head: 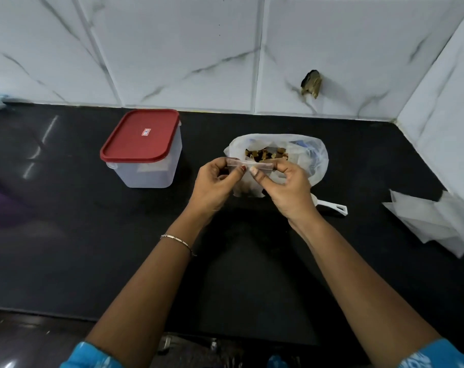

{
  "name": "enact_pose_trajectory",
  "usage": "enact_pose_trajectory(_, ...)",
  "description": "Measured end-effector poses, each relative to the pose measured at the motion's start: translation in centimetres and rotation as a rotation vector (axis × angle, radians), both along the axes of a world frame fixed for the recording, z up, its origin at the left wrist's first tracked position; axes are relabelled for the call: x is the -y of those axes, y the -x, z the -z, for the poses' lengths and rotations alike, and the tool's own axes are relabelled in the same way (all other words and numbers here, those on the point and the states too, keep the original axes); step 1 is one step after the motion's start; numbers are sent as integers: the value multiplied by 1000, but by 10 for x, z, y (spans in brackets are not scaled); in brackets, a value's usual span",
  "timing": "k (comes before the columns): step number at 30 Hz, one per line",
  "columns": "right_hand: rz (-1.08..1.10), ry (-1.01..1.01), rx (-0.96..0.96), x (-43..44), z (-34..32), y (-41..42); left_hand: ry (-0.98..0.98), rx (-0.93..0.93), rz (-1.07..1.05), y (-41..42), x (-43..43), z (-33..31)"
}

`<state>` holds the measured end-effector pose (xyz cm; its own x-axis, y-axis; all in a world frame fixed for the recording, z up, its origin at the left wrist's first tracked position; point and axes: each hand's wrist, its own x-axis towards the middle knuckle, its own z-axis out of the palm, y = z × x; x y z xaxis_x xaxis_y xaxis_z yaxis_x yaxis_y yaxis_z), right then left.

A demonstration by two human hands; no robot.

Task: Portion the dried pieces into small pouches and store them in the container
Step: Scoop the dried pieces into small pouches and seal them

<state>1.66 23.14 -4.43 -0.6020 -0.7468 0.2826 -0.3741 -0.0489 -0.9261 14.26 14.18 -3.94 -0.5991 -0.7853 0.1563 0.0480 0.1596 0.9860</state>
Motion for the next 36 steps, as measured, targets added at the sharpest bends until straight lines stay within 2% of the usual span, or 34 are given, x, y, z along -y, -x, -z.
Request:
enact_pose_trajectory(11, 216, 90, -261, 9, 28, -8, 131, -41, -27, -1, -2, 25)
enact_pose_trajectory(18, 227, 151, 30, 9, 17, -9, 157, -133, -52, -7, 3, 20)
enact_pose_trajectory(26, 58, 218, 75, -6, 16, -9, 206, -144, -173, -18, 11, 23)
enact_pose_trajectory(33, 131, 171, 24, -2, 20, -5, 201, -123, -118, -14, 12, 23)
enact_pose_trajectory(36, 64, 215, 144, -5, 17, -6, 170, -171, -97, -14, 9, 21)
